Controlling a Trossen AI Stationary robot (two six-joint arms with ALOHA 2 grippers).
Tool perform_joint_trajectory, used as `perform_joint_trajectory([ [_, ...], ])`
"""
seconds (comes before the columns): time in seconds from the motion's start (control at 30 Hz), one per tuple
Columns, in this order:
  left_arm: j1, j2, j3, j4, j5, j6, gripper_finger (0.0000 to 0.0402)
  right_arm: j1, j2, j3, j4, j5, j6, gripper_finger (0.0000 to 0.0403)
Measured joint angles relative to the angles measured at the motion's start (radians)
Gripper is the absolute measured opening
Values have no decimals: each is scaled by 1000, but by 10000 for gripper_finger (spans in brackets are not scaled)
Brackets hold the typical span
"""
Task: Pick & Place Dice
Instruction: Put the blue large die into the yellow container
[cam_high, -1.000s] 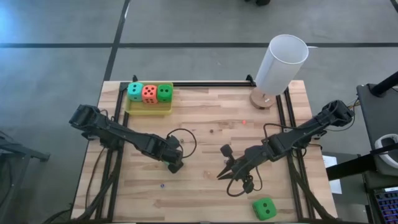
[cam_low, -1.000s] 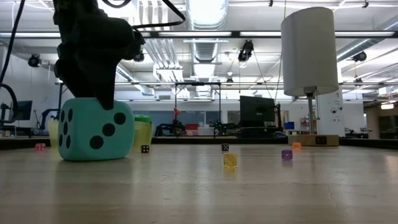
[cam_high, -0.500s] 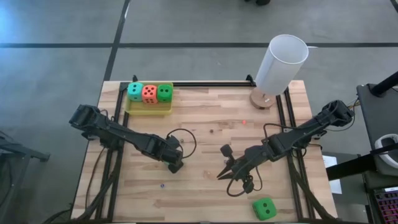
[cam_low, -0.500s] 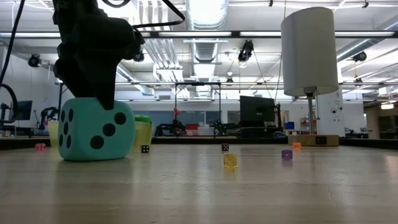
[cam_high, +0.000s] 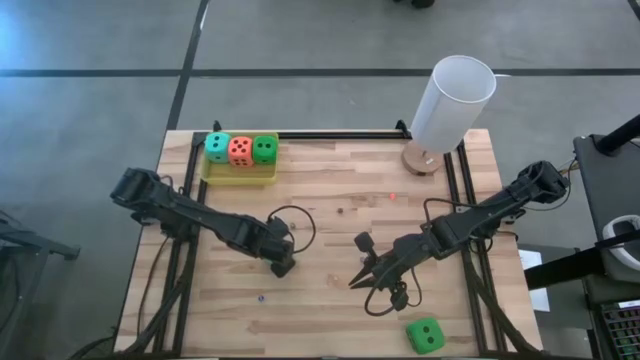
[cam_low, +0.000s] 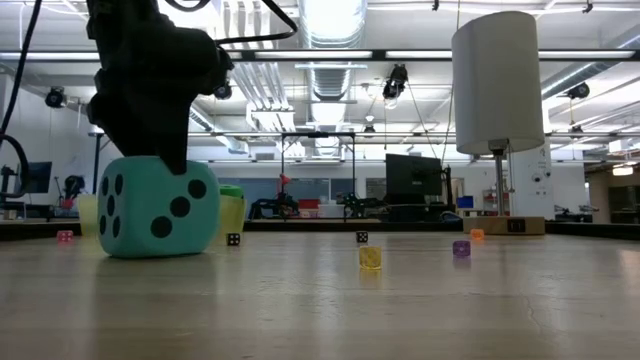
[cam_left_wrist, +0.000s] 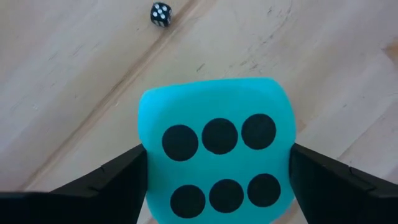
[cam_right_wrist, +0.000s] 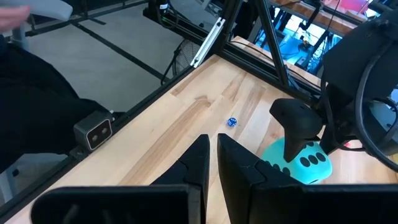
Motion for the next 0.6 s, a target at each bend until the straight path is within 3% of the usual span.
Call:
perform_joint_trajectory([
  [0.37,7,-80,0,-5,-26,-49,333,0,0,0,0,0,0,28],
  [0.6,74,-178,0,-52,-36,-55,332,0,0,0,0,0,0,28],
])
